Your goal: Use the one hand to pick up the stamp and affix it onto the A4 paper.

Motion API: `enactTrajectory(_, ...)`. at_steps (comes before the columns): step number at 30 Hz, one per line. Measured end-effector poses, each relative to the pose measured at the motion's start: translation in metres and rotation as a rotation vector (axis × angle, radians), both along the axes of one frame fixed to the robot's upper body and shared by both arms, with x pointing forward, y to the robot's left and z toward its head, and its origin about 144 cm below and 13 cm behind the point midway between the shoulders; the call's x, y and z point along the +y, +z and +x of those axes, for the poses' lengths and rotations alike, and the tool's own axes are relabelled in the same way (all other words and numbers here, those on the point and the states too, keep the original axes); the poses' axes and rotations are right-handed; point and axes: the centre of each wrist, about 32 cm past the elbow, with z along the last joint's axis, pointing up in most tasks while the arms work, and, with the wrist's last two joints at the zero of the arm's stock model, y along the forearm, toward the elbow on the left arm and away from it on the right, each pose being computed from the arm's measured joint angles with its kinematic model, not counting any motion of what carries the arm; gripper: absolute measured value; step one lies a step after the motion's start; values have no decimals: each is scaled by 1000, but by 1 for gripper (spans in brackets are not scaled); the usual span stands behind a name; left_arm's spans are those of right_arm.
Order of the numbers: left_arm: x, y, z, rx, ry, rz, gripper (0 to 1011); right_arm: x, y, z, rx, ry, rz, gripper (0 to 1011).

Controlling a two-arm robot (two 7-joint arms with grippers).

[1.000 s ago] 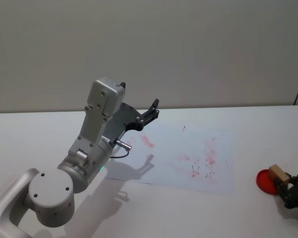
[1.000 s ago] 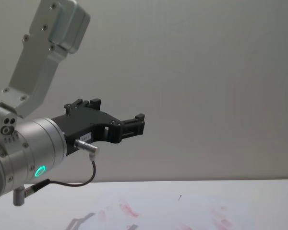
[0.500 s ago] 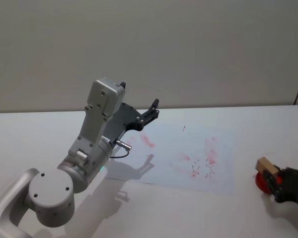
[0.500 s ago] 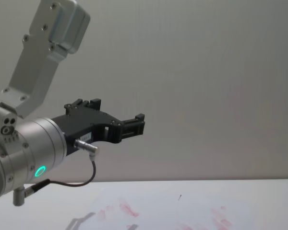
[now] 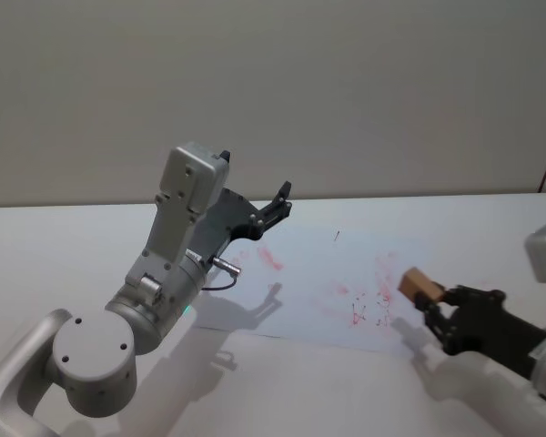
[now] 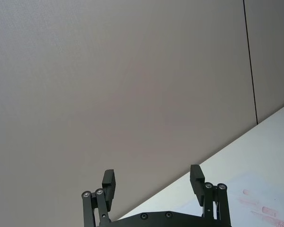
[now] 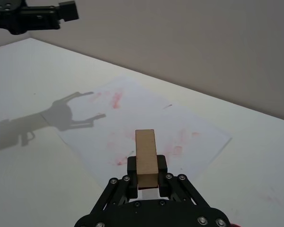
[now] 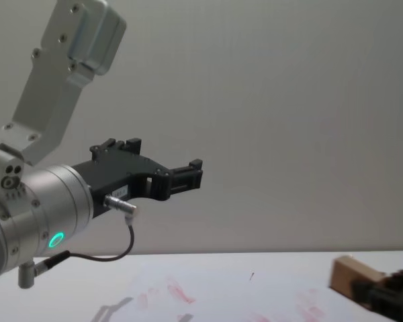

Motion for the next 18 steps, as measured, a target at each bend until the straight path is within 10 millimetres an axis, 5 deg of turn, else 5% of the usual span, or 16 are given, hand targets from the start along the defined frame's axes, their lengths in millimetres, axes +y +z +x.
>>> enactTrajectory(18, 0, 0, 0, 0, 0, 0, 1001, 37, -14, 30, 40, 76, -96, 216)
